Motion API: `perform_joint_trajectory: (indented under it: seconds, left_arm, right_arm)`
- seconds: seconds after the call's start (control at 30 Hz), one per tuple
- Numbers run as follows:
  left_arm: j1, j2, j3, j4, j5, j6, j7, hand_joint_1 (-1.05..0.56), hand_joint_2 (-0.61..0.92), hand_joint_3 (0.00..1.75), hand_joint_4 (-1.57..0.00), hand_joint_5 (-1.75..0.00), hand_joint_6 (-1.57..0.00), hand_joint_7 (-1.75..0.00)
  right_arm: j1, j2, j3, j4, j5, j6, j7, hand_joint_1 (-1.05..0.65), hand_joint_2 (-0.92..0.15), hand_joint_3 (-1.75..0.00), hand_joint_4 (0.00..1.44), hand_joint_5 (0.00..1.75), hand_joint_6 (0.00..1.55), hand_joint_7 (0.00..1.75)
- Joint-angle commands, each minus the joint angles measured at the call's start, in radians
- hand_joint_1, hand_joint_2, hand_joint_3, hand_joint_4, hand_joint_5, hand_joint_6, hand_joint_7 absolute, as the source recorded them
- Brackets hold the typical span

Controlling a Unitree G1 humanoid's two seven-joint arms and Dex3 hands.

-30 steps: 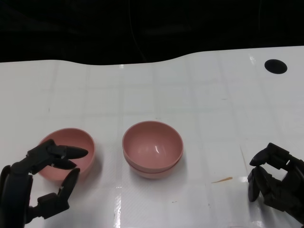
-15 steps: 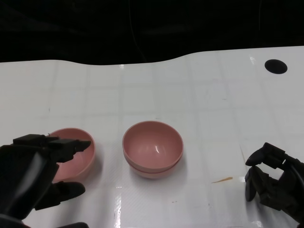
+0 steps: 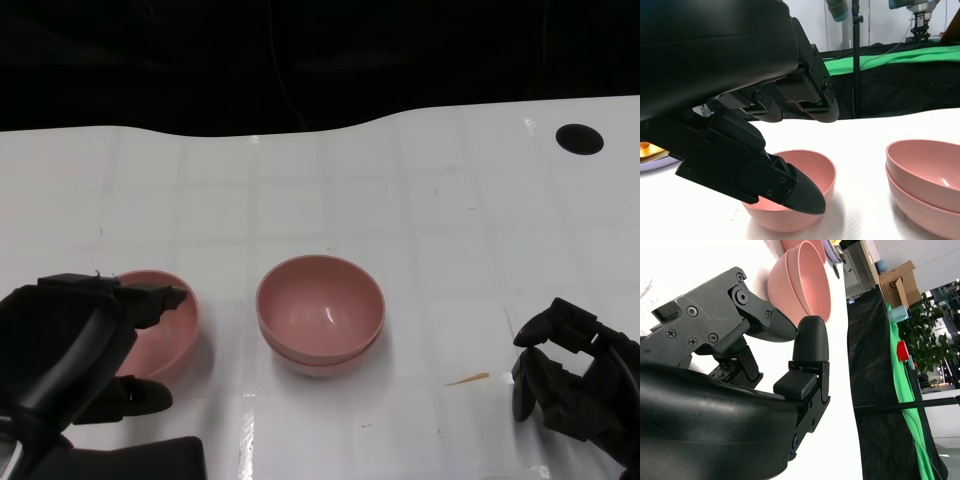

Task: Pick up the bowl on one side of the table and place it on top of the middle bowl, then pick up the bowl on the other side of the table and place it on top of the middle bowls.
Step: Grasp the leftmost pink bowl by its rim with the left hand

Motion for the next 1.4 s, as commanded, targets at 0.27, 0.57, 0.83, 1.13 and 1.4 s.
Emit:
perform_joint_trajectory:
  seconds: [0.27, 0.57, 0.83, 1.13, 1.4]
  left_arm:
    - [-0.096, 0.073, -0.09, 0.156, 0.026, 0.067, -0.033, -0.9, 0.9, 0.01, -0.58, 0.0, -0.63, 0.0]
    - [-0.129, 0.095, -0.127, 0.199, 0.012, 0.093, -0.027, -0.9, 0.9, 0.0, -0.57, 0.0, -0.63, 0.0]
    - [-0.157, 0.101, -0.15, 0.264, -0.003, 0.081, 0.009, -0.87, 0.89, 0.0, -0.58, 0.0, -0.64, 0.0]
    - [-0.208, 0.1, -0.191, 0.396, -0.027, 0.043, 0.083, -0.87, 0.92, 0.02, -0.6, -0.01, -0.65, -0.01]
    - [-0.236, 0.098, -0.23, 0.456, -0.045, 0.05, 0.099, -0.86, 0.92, 0.04, -0.6, -0.01, -0.66, -0.01]
  right_arm:
    - [-0.013, 0.002, -0.005, 0.021, -0.009, -0.026, 0.008, -0.14, -0.56, -1.01, 0.86, 1.75, 0.77, 1.51]
    - [-0.011, 0.009, 0.0, 0.016, -0.014, -0.025, -0.003, -0.15, -0.57, -1.0, 0.86, 1.75, 0.77, 1.51]
    - [-0.021, 0.019, 0.0, 0.033, -0.013, -0.03, -0.004, -0.15, -0.57, -1.0, 0.87, 1.75, 0.78, 1.51]
    - [-0.02, 0.025, 0.008, 0.034, -0.014, -0.041, 0.005, -0.14, -0.58, -1.01, 0.87, 1.75, 0.78, 1.51]
    - [-0.013, 0.032, 0.011, 0.023, -0.021, -0.039, -0.008, -0.15, -0.56, -1.01, 0.87, 1.75, 0.79, 1.5]
